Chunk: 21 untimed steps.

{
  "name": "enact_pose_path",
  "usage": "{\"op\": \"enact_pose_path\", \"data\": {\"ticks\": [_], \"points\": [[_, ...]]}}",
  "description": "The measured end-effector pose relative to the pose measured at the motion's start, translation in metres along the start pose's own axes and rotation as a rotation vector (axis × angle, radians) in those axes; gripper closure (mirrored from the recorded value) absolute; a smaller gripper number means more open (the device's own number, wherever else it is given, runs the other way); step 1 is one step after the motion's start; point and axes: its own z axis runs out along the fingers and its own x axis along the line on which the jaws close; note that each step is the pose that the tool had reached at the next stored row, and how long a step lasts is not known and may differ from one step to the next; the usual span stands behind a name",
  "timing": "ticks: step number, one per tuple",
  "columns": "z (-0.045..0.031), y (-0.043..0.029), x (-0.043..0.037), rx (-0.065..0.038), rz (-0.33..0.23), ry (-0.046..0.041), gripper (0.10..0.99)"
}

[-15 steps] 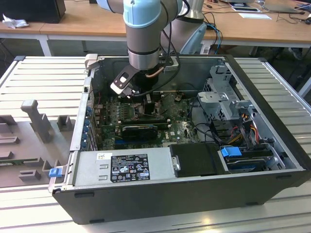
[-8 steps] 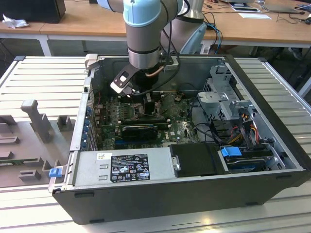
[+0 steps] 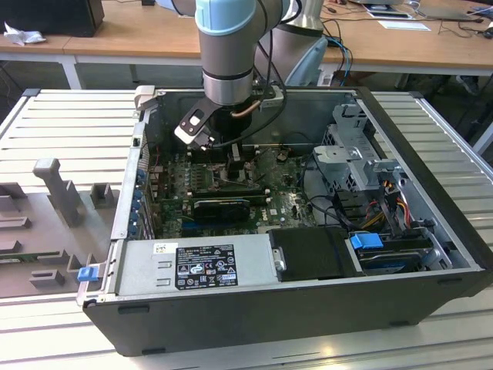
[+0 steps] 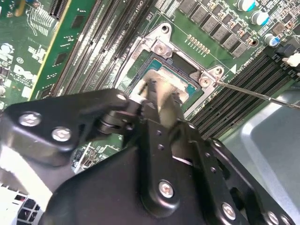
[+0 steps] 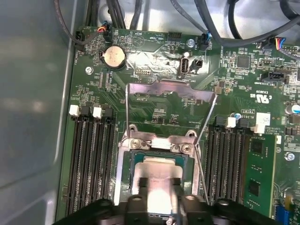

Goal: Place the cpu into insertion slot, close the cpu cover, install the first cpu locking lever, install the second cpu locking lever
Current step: 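Place the cpu into insertion slot, then close the cpu cover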

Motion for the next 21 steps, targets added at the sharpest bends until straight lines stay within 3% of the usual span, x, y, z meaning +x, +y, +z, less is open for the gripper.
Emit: {"op": "enact_pose_path", "data": {"ticks": [3, 5, 14, 21], "points": [[-0.0022, 0.0002, 0.0001, 0.001, -0.001, -0.0116, 0.98], [-0.0038, 0.0003, 0.0, 0.001, -0.001, -0.015, 0.98], [-0.0058, 0.0034, -0.0002, 0.001, -0.001, -0.0153, 0.98], [-0.0114, 0.0039, -0.0002, 0.001, -0.001, -0.0153, 0.98]]}}
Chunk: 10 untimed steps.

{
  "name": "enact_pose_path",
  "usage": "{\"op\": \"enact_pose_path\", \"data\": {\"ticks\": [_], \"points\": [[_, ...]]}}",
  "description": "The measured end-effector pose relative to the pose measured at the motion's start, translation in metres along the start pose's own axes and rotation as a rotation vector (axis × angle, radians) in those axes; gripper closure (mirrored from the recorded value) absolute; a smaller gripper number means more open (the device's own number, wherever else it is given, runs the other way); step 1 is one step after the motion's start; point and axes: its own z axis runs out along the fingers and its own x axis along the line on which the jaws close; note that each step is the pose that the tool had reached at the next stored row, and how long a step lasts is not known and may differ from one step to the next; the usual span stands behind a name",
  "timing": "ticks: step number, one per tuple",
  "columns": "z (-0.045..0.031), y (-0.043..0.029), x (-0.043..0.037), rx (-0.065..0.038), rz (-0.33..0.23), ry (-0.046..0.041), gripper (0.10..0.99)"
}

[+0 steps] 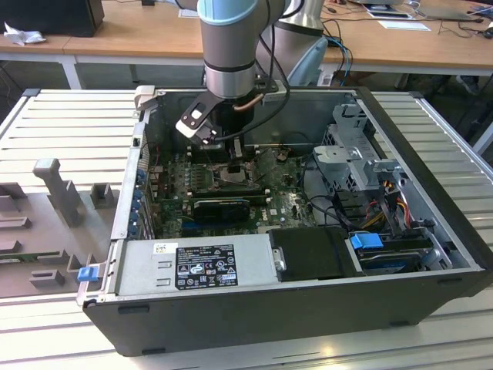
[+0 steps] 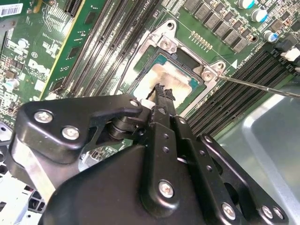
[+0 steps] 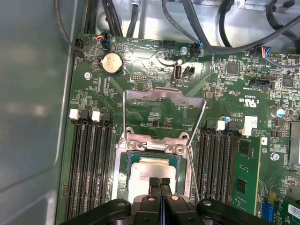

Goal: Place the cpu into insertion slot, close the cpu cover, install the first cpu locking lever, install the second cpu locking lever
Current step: 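Close the cpu cover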

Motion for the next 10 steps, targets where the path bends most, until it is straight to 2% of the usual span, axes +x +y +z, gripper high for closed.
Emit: {"op": "enact_pose_path", "data": {"ticks": [10], "points": [[-0.01, 0.0007, -0.0001, 0.0, 0.0, 0.0, 0.98]]}}
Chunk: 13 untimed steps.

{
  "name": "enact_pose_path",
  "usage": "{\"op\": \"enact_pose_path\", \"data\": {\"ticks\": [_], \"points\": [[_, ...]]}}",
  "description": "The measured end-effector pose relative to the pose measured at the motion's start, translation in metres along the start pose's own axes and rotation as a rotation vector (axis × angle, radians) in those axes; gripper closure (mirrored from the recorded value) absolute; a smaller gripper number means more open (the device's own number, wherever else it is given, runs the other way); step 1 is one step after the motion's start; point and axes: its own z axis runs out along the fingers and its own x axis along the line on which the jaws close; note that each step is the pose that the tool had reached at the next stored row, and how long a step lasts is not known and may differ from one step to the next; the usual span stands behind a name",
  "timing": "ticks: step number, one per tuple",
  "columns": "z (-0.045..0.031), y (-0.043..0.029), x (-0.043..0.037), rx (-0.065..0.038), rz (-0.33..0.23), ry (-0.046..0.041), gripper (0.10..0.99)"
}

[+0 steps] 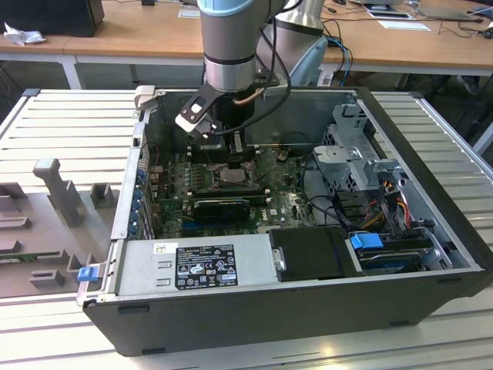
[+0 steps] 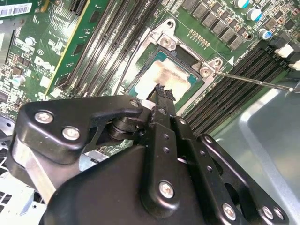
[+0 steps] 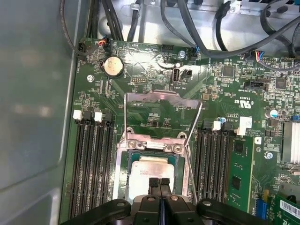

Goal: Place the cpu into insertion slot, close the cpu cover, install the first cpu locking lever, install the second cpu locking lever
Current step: 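Close the cpu cover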

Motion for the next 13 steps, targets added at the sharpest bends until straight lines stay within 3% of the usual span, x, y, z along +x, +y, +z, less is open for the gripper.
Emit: {"op": "enact_pose_path", "data": {"ticks": [5, 7, 13], "points": [[-0.0075, 0.0007, 0.0, 0.0, 0.0, 0.0001, 0.98], [-0.0066, 0.012, -0.0011, 0.002, 0.002, 0.0002, 0.98], [-0.0202, 0.0162, -0.0015, 0.004, 0.005, 0.0, 0.98]]}}
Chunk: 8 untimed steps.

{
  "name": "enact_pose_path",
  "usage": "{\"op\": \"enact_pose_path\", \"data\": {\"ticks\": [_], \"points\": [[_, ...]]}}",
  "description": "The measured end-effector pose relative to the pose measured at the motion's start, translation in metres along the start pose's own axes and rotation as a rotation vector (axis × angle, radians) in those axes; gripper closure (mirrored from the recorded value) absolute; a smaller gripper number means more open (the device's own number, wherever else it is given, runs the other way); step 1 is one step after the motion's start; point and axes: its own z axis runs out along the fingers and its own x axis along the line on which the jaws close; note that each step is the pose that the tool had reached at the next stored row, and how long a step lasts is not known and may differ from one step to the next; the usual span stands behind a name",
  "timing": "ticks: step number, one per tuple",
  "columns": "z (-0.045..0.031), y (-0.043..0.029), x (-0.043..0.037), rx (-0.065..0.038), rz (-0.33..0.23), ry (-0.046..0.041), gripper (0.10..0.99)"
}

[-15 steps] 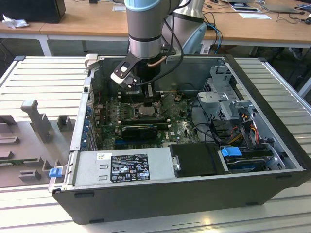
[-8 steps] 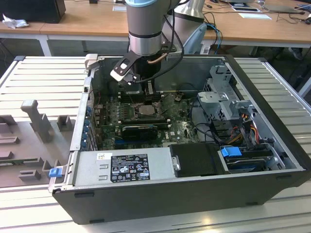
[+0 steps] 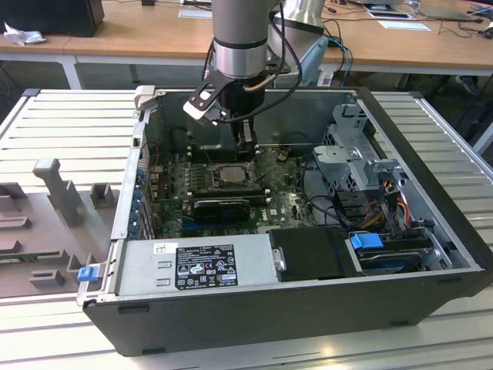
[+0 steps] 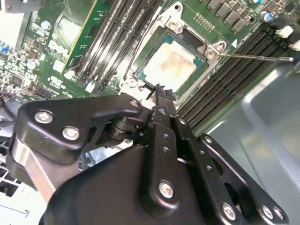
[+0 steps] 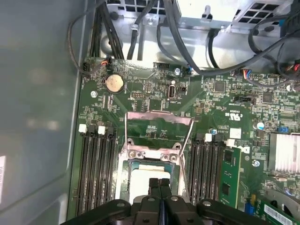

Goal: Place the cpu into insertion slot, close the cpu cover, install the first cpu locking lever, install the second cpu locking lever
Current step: 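Close the cpu cover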

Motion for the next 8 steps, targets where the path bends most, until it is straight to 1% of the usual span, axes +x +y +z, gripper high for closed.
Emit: {"op": "enact_pose_path", "data": {"ticks": [1, 2, 3, 4, 5, 6, 8], "points": [[0.0, 0.0014, -0.0001, 0.001, 0.001, 0.0004, 0.98], [0.0003, 0.0063, -0.0005, 0.003, 0.001, 0.0009, 0.98], [0.0005, 0.0091, -0.0008, 0.004, 0.001, 0.0011, 0.98], [0.0004, 0.0103, -0.0009, 0.005, 0.001, 0.0013, 0.98], [-0.0017, 0.0107, -0.0009, 0.005, 0.001, 0.0011, 0.98], [-0.0082, 0.0113, -0.001, 0.005, 0.001, 0.0012, 0.98], [-0.0091, 0.0148, -0.0013, 0.005, 0.001, 0.0015, 0.98]]}}
